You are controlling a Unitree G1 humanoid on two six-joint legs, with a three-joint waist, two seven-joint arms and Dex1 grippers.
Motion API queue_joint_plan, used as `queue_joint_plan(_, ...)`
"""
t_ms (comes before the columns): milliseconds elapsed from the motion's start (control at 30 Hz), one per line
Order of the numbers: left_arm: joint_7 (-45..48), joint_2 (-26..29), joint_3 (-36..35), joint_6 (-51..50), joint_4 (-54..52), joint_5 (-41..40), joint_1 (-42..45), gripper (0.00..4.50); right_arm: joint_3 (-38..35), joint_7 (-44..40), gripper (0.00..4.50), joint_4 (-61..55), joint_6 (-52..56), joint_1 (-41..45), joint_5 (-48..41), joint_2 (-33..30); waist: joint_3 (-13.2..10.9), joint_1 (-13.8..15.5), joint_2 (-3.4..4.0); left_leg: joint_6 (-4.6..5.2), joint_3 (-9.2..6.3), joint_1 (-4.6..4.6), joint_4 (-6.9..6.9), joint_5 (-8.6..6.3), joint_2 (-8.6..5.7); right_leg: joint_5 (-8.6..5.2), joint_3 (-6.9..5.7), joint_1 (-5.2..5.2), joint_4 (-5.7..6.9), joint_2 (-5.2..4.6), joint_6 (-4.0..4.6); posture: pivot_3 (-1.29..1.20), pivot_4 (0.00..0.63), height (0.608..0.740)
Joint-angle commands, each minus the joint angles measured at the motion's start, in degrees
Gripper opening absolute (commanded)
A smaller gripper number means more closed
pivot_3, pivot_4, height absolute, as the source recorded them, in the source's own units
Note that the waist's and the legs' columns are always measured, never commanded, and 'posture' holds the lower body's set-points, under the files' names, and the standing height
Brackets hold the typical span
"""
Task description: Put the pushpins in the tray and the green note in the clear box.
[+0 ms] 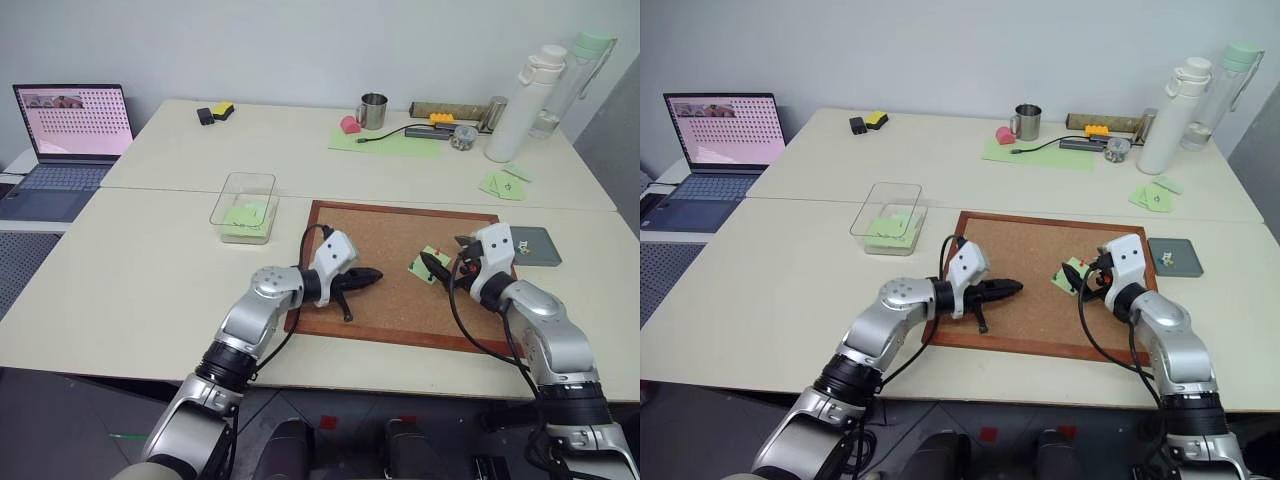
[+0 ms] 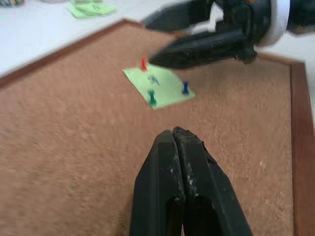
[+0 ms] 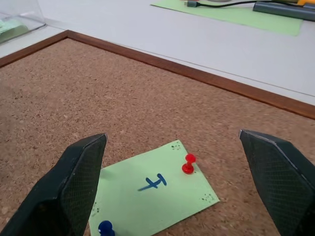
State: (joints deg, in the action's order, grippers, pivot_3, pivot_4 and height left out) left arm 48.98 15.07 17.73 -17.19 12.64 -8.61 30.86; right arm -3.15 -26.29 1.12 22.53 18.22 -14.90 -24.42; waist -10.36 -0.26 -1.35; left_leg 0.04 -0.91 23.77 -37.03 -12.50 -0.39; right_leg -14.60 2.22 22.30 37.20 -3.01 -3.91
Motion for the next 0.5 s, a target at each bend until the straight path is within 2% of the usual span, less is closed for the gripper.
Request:
queue_joint_plan(33,-1.5,-0.9,1.7,0.9,3.5,3.3,0.6,0.01,-0.4,0.0,4.5,3.7,-1.5,3.3,0.9,0.6,0.0,0.0,0.0,0.0,0.0,0.0,0.0,0.0,0.0,0.0,0.0,0.01,0.01,0.0,0.0,0.0,0.15,0.74)
queue_joint_plan(233,-1.4,-1.3,1.9,1.1,3.6,4.2,0.6,0.01,-1.2,0.1,4.5,8.5,-0.7,5.7,-0.2,2.6,0.0,0.1,0.04,0.0,-0.02,-0.04,-0.03,0.01,-0.01,0.01,-0.01,-0.06,0.02,-0.01,0.0,0.0,0.15,0.74)
queue_joint_plan(300,-1.2,-1.2,1.6,0.9,3.0,4.1,0.4,0.0,-1.7,0.2,4.32,9.2,-0.6,5.9,-0.5,3.1,0.0,0.1,0.06,0.0,-0.02,-0.04,-0.03,0.01,-0.02,0.01,-0.01,-0.07,0.02,-0.02,-0.01,0.0,0.15,0.74)
queue_joint_plan(500,-0.7,-0.9,1.8,-0.1,1.4,4.1,-0.3,0.0,-2.5,0.1,4.32,9.3,-1.2,5.2,-0.5,3.1,0.1,0.1,0.07,0.0,-0.02,-0.04,-0.03,0.01,-0.01,0.01,-0.01,-0.06,0.03,-0.02,-0.01,0.0,0.15,0.74)
